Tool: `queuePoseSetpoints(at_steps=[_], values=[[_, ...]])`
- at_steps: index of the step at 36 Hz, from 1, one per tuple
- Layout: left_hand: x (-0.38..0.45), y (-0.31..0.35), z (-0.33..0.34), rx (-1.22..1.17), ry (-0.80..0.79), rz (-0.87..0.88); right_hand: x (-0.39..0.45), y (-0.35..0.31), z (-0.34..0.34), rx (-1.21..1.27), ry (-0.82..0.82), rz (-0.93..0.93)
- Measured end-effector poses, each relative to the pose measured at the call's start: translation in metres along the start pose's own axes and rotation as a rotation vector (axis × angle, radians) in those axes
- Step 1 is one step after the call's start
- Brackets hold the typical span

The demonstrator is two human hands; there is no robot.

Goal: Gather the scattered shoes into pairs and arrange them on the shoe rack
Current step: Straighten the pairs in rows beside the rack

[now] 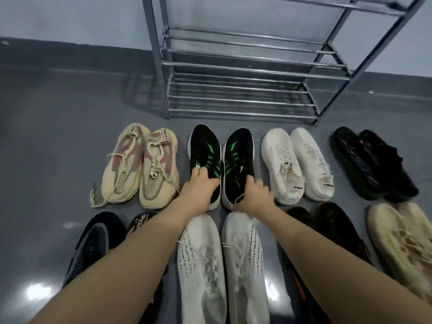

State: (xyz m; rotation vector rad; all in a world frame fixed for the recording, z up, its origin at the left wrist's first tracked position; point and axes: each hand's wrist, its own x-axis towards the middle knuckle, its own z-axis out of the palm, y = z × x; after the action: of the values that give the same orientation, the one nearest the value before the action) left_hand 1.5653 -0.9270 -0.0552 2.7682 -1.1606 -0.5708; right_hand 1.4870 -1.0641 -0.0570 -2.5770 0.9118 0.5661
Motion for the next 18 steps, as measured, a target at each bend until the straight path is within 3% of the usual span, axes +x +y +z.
queuePoseSetpoints(at_steps=[8,12,18], values=[[-0.020,-0.005,-0.018,0.079,0.146,0.077,-0.005,-0.001,0.013,0.077,0.079,-0.019],[-0.026,-0.001,-0.029,0.161,0.222,0.081,-0.010,-0.009,0.023,0.170,0.147,-0.117],[-0.036,-0.013,-0.044,0.170,0.272,0.047,-0.018,-0.024,0.021,0.095,0.239,-0.160]])
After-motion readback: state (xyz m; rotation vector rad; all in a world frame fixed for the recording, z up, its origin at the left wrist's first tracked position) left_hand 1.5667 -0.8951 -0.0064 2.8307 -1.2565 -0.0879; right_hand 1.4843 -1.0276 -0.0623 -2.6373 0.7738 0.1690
